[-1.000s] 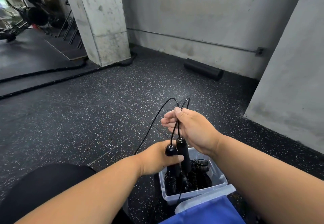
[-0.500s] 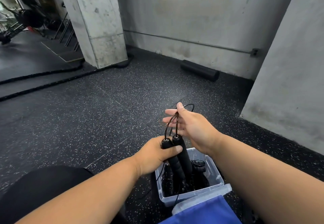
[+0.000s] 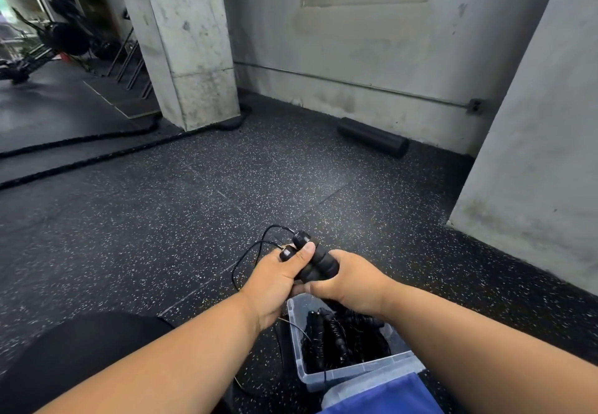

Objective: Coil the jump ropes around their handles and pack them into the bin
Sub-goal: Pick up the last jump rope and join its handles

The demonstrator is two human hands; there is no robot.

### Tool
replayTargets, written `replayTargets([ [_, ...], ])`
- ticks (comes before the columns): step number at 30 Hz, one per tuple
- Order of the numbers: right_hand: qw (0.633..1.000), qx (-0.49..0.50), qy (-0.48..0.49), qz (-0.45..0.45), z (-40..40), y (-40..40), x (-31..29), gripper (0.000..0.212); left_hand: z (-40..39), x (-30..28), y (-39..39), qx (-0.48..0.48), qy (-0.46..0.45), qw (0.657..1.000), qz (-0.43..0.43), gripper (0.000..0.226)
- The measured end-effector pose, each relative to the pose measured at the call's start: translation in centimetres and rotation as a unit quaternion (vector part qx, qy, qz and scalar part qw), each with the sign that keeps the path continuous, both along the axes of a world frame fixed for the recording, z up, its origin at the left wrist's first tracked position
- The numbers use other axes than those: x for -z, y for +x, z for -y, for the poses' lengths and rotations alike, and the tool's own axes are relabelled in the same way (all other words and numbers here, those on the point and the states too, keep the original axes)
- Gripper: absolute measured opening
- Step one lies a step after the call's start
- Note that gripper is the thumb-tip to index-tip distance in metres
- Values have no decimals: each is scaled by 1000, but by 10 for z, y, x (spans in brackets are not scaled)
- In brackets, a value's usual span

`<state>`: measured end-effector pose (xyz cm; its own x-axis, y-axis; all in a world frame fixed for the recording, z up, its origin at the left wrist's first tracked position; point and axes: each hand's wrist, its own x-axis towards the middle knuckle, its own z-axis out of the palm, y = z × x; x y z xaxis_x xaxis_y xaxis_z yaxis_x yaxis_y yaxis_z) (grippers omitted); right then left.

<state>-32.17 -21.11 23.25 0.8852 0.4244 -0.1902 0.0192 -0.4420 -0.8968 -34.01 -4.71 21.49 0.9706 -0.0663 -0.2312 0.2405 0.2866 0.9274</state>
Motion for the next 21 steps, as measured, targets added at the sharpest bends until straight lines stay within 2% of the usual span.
replayTargets([
  [2, 981, 17, -165, 100, 3, 4, 8, 40, 0, -1, 0, -9, 16, 1000, -4, 34],
  [4, 963, 13, -234, 136, 5, 6, 13, 42, -2, -1, 1, -14, 24, 1000, -6, 26],
  [7, 957, 20, -241, 159, 5, 7, 21, 43, -6, 0, 4, -13, 23, 1000, -17, 24],
  [11, 963, 3, -227, 145, 8, 9, 29, 43, -11, 2, 6, -14, 27, 999, -35, 18],
  [15, 978, -25, -171, 117, 12, 11, 33, 37, -13, 4, 6, 2, 31, 999, -39, 43],
  [17, 980, -26, -163, 114, 14, 13, 32, 37, -12, 4, 6, 9, 30, 999, -43, 48],
  [19, 970, -23, -200, 139, 16, 14, 28, 36, -15, 1, 5, 18, 74, 995, -62, 56],
  [20, 958, -20, -237, 161, 17, 15, 24, 35, -21, -1, 7, 30, 145, 987, -70, 67],
  [21, 943, -16, -275, 187, 19, 15, 21, 33, -29, -4, 9, 55, 256, 963, -69, 77],
])
